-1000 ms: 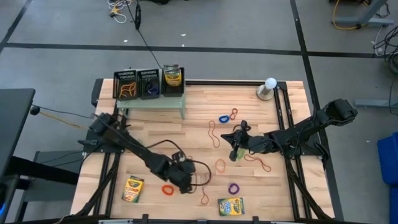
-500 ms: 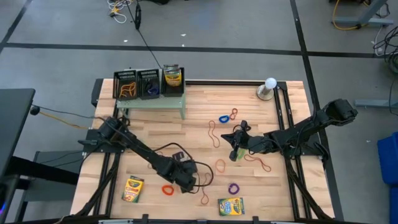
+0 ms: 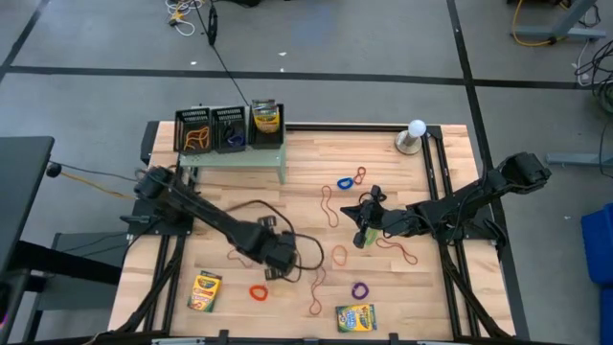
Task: Pick & Place Office Desk Supplies
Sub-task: Put the red rubber band into the left black bin on the shelf
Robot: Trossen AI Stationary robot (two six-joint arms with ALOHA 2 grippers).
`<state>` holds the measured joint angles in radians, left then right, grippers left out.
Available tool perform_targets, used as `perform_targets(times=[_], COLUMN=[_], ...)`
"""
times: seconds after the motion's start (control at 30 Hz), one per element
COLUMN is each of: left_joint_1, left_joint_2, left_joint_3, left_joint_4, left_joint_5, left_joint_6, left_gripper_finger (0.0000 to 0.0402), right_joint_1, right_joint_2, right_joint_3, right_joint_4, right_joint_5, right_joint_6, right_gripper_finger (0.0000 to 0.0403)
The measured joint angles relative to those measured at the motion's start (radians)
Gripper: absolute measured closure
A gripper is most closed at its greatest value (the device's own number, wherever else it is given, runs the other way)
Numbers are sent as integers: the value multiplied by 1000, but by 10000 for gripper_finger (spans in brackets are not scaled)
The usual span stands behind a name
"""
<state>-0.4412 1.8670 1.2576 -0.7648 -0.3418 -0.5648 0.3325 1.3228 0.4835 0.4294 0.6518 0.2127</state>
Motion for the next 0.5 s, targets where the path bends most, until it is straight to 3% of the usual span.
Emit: perform_targets(times=[0.5], left_joint_1=[36], left_joint_2=[-512], left_joint_3=[0], left_joint_4=[-260], left_joint_5=[-390], left_joint_6=[-184], left_gripper_finger=[396], right_joint_1=[0], right_joint_2=[0], right_joint_3=[0], right_joint_4=[2], right_joint_5=[0], right_joint_6=[-9], right_gripper_finger=[391])
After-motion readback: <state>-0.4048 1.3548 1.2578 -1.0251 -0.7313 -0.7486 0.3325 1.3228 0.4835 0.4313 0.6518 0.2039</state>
